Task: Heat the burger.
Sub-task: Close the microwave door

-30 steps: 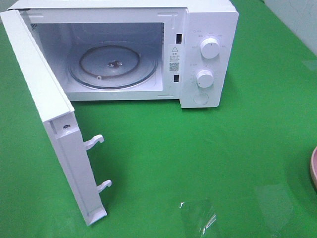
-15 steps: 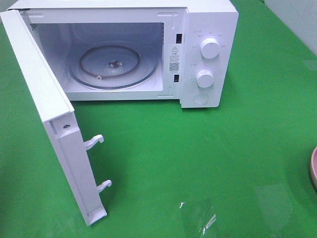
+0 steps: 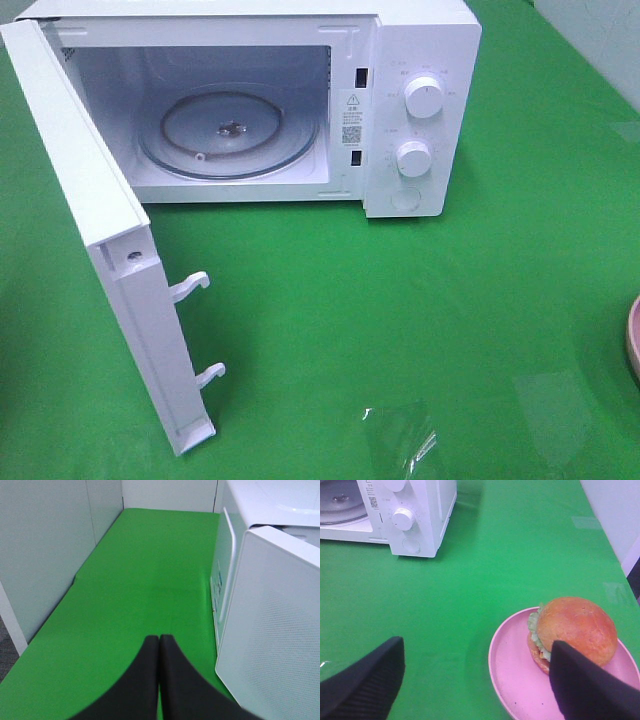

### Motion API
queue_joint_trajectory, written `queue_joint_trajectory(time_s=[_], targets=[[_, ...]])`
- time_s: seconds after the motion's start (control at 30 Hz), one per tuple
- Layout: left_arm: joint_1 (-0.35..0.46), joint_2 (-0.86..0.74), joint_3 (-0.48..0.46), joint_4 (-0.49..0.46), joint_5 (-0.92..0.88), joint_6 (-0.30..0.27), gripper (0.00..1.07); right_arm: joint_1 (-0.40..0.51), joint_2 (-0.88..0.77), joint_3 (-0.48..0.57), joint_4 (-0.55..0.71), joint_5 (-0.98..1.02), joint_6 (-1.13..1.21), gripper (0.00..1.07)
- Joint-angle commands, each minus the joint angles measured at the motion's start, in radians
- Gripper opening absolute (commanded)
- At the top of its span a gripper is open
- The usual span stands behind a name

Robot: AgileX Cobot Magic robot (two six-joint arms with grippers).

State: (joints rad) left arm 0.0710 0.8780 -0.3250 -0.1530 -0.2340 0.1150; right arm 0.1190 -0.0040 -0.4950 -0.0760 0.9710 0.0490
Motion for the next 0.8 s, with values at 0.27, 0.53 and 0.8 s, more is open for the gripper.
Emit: queue_joint_trajectory(time_s=[0.27,0.53,0.8], targets=[[-0.076,0.302,0.001,0.153,-0.393,-0.059,0.0,-0.004,-0.027,0.005,0.003,-0.009,-0.011,0.75],[-0.151,0.523,-0.002,0.244,-0.479,-0.1,0.0,-0.004,-0.027,0.005,0.003,-0.009,-0.011,0.75],[-0.274,0.654,-0.047,0.293,-0.506,-0.115,0.0,-0.004,-0.027,0.005,0.003,-0.009,-0.011,0.75]])
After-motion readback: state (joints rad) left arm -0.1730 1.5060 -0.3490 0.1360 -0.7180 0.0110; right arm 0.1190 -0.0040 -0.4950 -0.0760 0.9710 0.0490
